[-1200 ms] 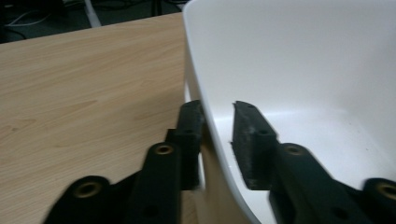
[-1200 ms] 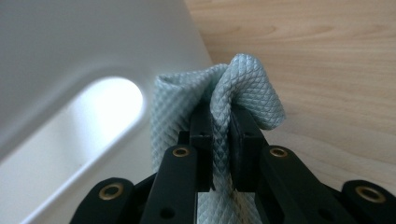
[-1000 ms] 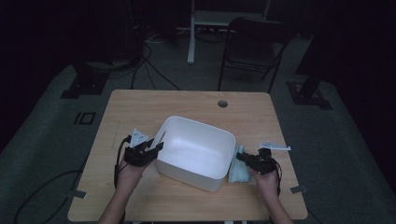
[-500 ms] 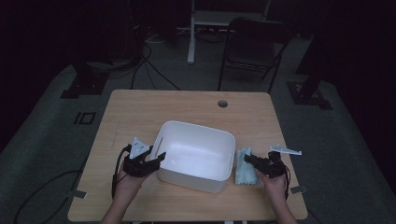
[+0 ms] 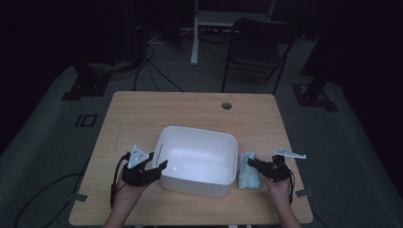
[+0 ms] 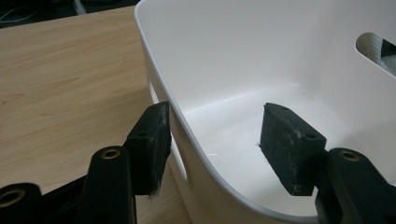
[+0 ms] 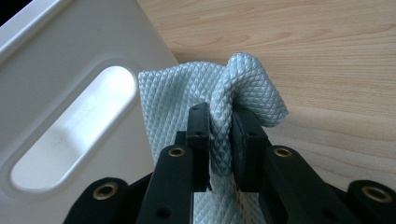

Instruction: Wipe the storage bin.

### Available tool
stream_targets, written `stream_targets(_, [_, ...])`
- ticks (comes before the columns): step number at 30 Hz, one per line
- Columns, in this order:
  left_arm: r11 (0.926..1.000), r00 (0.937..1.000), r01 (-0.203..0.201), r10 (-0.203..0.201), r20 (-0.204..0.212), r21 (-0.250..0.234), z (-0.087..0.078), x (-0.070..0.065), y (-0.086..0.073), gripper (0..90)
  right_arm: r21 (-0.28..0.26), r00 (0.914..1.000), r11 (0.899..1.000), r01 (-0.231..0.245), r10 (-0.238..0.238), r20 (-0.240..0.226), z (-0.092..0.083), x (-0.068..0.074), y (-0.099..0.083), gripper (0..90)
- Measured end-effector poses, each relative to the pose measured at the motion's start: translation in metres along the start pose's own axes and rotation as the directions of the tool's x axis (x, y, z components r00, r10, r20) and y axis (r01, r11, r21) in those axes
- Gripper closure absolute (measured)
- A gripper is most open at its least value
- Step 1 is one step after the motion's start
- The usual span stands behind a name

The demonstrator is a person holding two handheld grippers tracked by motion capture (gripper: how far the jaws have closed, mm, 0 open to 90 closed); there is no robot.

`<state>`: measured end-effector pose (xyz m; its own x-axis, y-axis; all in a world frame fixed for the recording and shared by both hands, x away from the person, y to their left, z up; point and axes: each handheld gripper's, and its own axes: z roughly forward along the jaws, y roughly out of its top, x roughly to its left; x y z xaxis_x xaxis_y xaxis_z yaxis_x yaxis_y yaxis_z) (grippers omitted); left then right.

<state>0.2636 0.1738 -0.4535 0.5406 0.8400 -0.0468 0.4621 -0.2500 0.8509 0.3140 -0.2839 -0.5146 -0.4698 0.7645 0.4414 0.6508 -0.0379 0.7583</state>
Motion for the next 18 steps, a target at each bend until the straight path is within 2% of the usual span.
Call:
stream_targets(5, [0.9996,0.9998,0.008,-0.008,0.017,-0.026,-0.009,0.005,0.006,40.3,-0.002,1.0,1.0,0.0,0.0,-0.002,-0.001,0.0,0.0,79.0])
stream_targets(10, [0.9984,0.9989,0.026,-0.024,0.041,-0.049,-0.016,0.018,0.016,39.1,-0.005,1.0,1.0,-0.005,0.005,-0.001,-0.002,-0.001,0.0,79.0])
stream_targets(12, [0.9985,0.9977,0.019,-0.016,0.066,-0.052,-0.015,0.022,0.02,38.9,-0.009,1.0,1.0,-0.003,0.003,-0.002,-0.002,-0.001,0.0,78.9])
stream_targets(13, [0.9987,0.9976,0.014,-0.011,0.069,-0.048,-0.015,0.024,0.022,36.1,-0.01,1.0,1.0,-0.003,0.003,-0.004,-0.002,-0.001,0.0,78.9])
stream_targets(16, [0.9988,0.9968,-0.01,0.013,0.078,-0.048,-0.009,0.03,0.029,36.2,-0.01,1.0,1.0,-0.005,0.005,-0.002,-0.003,-0.002,0.0,78.9])
stream_targets(18, [0.9984,0.9951,-0.006,0.012,0.098,-0.056,-0.005,0.034,0.034,36.2,-0.01,1.0,1.0,-0.003,0.003,-0.003,-0.004,-0.002,-0.001,78.9])
